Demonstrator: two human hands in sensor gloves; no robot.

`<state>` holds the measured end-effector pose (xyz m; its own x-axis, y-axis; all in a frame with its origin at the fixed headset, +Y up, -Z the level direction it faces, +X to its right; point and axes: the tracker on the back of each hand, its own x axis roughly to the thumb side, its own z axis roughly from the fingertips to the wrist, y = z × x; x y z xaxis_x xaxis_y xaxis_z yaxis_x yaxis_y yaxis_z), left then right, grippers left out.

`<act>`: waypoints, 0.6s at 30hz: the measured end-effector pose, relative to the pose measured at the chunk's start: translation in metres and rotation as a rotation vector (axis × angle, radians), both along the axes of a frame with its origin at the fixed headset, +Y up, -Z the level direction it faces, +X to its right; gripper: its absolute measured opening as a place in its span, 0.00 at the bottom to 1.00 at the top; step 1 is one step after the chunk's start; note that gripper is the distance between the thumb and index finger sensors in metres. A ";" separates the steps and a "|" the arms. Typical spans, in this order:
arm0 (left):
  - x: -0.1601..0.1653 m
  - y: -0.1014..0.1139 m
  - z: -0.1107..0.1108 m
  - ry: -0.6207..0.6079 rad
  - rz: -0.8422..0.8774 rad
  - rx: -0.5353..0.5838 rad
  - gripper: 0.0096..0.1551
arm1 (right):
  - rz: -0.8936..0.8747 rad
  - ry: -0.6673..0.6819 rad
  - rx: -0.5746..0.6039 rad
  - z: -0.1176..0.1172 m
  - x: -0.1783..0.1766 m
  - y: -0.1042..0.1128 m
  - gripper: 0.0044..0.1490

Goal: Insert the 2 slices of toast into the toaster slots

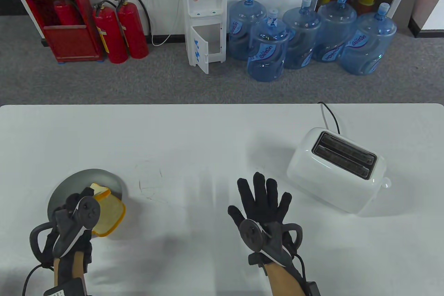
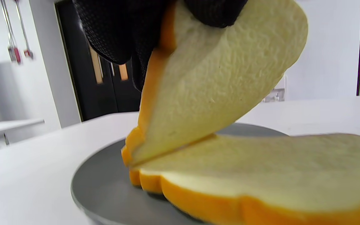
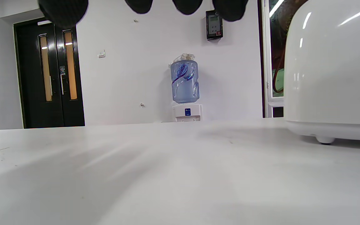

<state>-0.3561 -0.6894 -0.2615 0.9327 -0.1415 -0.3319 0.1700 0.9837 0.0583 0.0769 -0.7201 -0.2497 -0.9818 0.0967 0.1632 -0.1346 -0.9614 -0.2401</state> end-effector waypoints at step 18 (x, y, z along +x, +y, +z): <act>0.039 0.033 0.015 -0.197 -0.014 0.329 0.25 | 0.001 0.016 0.006 0.001 -0.003 0.001 0.49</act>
<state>-0.3175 -0.6569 -0.2469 0.9818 -0.0708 -0.1763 0.1376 0.9048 0.4031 0.0737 -0.7189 -0.2489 -0.9793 0.0947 0.1792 -0.1375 -0.9599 -0.2442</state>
